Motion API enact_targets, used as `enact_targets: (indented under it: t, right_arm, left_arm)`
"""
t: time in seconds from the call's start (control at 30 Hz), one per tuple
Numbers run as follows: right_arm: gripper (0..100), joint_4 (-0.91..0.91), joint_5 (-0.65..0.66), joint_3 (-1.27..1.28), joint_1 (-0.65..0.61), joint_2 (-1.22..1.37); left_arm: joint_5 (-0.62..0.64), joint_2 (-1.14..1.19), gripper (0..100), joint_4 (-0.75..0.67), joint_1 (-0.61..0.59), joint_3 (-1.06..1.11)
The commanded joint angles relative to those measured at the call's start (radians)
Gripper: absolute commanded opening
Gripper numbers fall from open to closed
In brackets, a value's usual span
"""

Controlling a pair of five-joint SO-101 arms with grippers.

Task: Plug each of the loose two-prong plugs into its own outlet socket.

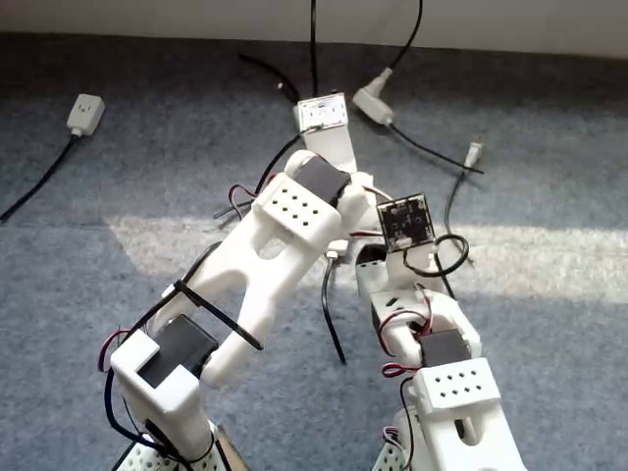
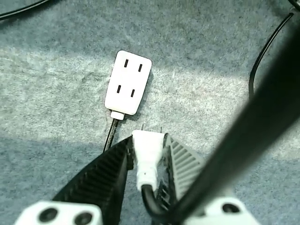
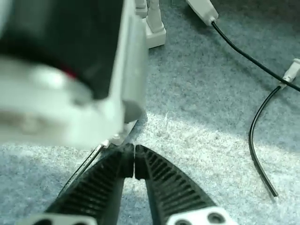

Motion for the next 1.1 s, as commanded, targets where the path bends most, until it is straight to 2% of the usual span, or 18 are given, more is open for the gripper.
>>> enact_targets:
  t: [0.0, 0.2, 0.37, 0.63, 0.73, 0.93, 1.07]
  right_arm:
    - [10.4, 0.028, -0.025, -0.093, 0.038, -0.005]
    - [25.8, 0.085, -0.018, -0.163, 0.047, -0.007]
    - [26.5, 0.147, -0.017, -0.242, 0.102, -0.008]
    - [26.5, 0.182, 0.008, -0.291, 0.295, -0.140]
    - [26.5, 0.206, 0.089, -0.292, 0.269, -0.130]
    - [26.5, 0.176, 0.021, -0.285, 0.107, -0.012]
    - [26.5, 0.065, -0.017, -0.271, 0.085, 0.216]
  left_arm:
    - [-0.014, -0.036, 1, 0.005, -0.031, -0.041]
    - [-0.014, -0.036, 1, 0.005, -0.033, -0.041]
    - [-0.014, -0.036, 1, 0.005, -0.035, -0.041]
    - [-0.014, -0.036, 1, 0.005, -0.056, -0.041]
    - [-0.014, -0.036, 1, 0.005, -0.053, -0.039]
    - [-0.018, -0.036, 1, 0.012, -0.015, -0.039]
    - [-0.018, -0.036, 1, 0.012, -0.002, -0.039]
